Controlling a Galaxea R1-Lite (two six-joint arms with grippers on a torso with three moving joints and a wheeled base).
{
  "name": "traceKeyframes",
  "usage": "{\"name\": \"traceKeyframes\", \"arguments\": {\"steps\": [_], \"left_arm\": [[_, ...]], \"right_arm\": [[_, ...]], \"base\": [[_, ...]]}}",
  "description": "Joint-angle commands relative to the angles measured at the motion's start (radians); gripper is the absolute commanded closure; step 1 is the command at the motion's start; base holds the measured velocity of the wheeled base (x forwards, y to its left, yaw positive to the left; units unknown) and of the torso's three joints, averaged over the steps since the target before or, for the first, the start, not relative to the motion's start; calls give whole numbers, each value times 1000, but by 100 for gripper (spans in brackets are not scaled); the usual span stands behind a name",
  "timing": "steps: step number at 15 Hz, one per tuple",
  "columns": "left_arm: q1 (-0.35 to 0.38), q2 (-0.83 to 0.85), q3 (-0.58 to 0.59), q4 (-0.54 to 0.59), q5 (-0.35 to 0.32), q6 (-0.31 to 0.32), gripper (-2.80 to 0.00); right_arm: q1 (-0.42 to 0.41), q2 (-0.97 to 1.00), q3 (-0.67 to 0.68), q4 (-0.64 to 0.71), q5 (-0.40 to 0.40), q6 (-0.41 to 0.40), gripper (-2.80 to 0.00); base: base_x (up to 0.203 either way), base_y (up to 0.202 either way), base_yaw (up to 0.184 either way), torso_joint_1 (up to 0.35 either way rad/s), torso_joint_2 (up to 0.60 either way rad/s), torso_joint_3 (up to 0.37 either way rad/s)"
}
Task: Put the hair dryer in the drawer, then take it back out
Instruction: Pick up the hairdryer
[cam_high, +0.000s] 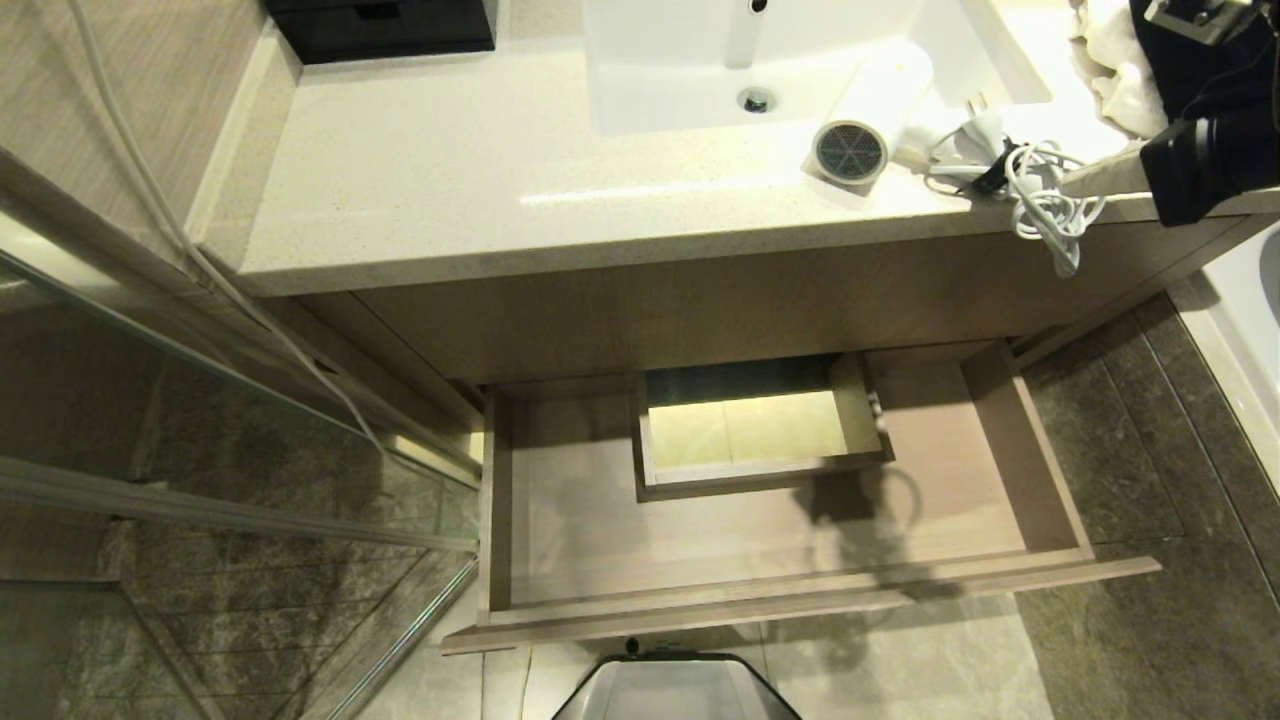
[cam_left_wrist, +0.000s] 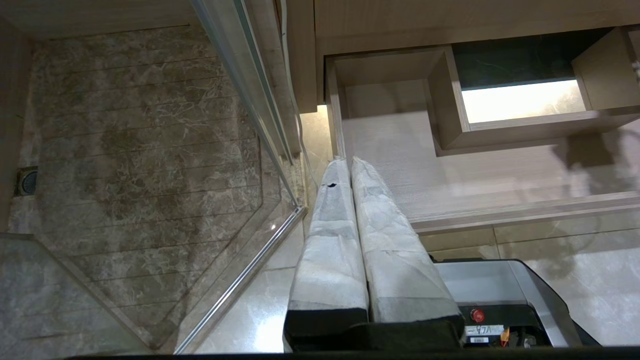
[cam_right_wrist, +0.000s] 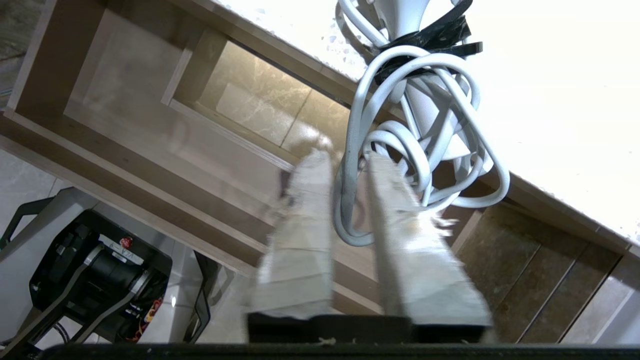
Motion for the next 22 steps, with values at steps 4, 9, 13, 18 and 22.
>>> {"name": "traceKeyframes", "arguments": {"steps": [4,9,13,18,22], "left_arm": [[0,0,1,0,0,0,0],[0,0,2,0,0,0,0],[0,0,2,0,0,0,0],[0,0,2,0,0,0,0],[0,0,2,0,0,0,0]], "right_arm": [[-7,23,-8,-28,12,-4,-280],[-41,90,-28,-183,29,-46,-280],[-54,136,-29,-261,133,-87,-280],[-54,185,-29,-268,238,-131,-280],[-54,231,-28,-318,257,-136,-280]], "base": [[0,0,0,0,0,0],[0,0,0,0,0,0],[0,0,0,0,0,0],[0,0,0,0,0,0],[0,0,0,0,0,0]]}}
